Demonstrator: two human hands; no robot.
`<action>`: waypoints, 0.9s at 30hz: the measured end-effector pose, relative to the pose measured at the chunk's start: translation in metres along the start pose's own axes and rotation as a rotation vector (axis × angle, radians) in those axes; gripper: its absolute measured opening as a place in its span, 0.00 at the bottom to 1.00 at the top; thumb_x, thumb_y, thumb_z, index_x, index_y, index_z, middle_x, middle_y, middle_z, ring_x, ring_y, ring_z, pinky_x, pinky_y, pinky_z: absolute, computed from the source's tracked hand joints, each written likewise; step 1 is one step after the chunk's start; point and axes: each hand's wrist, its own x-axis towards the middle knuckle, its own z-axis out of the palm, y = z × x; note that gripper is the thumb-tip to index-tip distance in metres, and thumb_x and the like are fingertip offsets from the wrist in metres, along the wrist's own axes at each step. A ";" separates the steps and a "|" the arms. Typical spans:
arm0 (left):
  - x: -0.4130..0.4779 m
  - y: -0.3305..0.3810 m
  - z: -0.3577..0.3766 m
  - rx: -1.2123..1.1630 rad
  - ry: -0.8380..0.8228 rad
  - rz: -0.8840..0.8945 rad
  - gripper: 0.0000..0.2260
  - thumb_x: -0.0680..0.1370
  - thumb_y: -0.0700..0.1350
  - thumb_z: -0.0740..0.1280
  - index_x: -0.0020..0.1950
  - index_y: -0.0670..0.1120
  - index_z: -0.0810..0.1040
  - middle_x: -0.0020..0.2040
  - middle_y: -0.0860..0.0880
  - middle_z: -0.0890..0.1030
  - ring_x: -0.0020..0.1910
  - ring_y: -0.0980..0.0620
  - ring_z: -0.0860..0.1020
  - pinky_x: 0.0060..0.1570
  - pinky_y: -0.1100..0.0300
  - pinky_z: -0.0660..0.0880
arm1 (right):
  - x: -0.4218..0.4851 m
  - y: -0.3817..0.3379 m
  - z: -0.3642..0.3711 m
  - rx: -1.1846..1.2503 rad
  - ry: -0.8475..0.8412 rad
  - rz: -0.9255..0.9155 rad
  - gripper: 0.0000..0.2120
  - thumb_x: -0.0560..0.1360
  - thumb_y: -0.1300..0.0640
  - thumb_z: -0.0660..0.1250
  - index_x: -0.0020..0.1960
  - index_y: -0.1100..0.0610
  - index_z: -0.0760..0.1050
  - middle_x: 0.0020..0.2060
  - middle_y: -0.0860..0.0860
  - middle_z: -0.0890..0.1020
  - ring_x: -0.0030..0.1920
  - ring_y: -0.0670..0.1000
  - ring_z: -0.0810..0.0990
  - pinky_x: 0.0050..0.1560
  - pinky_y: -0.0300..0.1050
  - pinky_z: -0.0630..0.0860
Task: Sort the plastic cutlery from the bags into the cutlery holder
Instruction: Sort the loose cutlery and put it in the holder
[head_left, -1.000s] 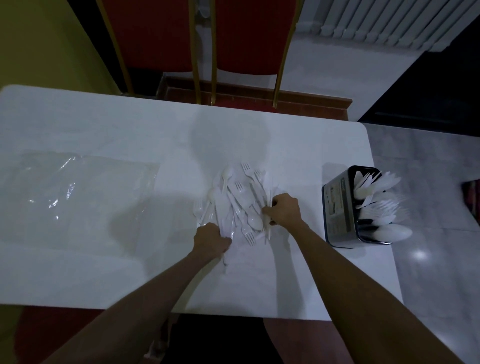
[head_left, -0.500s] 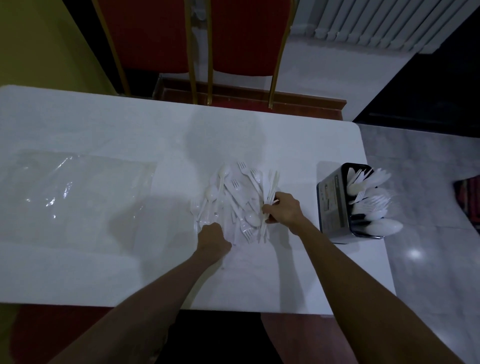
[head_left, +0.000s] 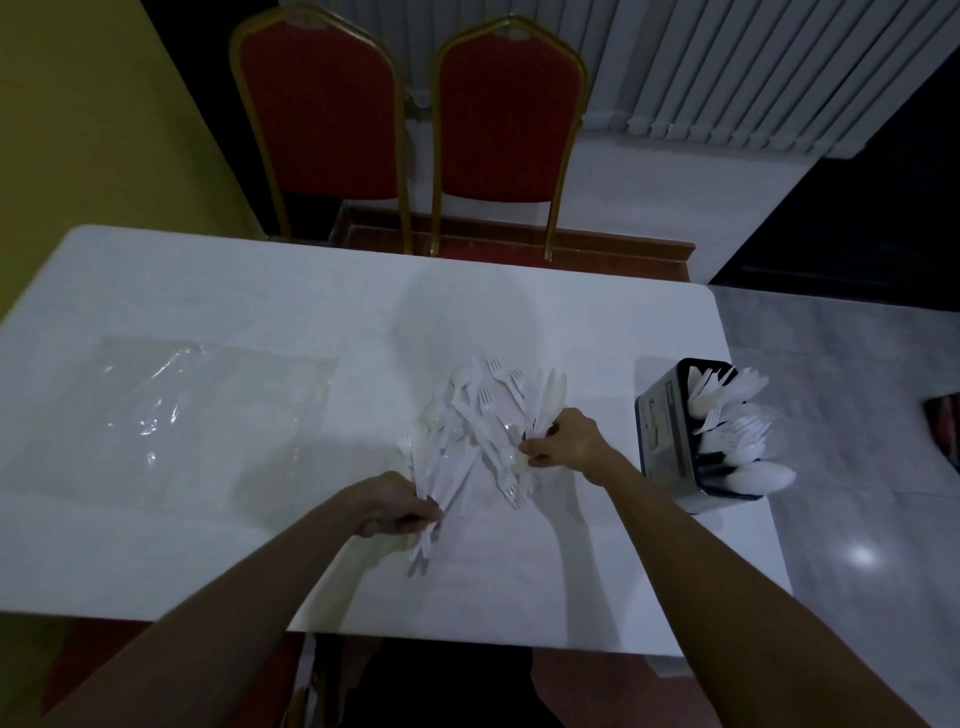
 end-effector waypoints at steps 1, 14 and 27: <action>-0.006 0.003 -0.002 -0.028 -0.045 -0.017 0.15 0.68 0.39 0.76 0.50 0.33 0.81 0.45 0.39 0.82 0.42 0.48 0.79 0.45 0.61 0.80 | -0.003 -0.003 0.000 -0.009 0.001 -0.013 0.12 0.67 0.65 0.77 0.49 0.64 0.80 0.43 0.57 0.83 0.37 0.50 0.82 0.33 0.35 0.80; -0.025 0.081 0.003 -0.255 -0.061 0.328 0.13 0.76 0.38 0.68 0.59 0.34 0.78 0.55 0.41 0.80 0.49 0.51 0.79 0.43 0.69 0.79 | -0.041 -0.016 -0.046 0.143 0.127 -0.097 0.13 0.64 0.59 0.80 0.45 0.64 0.84 0.42 0.58 0.86 0.45 0.53 0.86 0.49 0.44 0.82; -0.044 0.225 0.121 -0.325 0.100 0.708 0.05 0.69 0.40 0.76 0.44 0.43 0.84 0.47 0.42 0.84 0.48 0.45 0.83 0.53 0.54 0.80 | -0.114 -0.016 -0.208 0.174 0.617 -0.314 0.05 0.67 0.60 0.78 0.41 0.57 0.84 0.37 0.54 0.86 0.38 0.50 0.86 0.43 0.43 0.83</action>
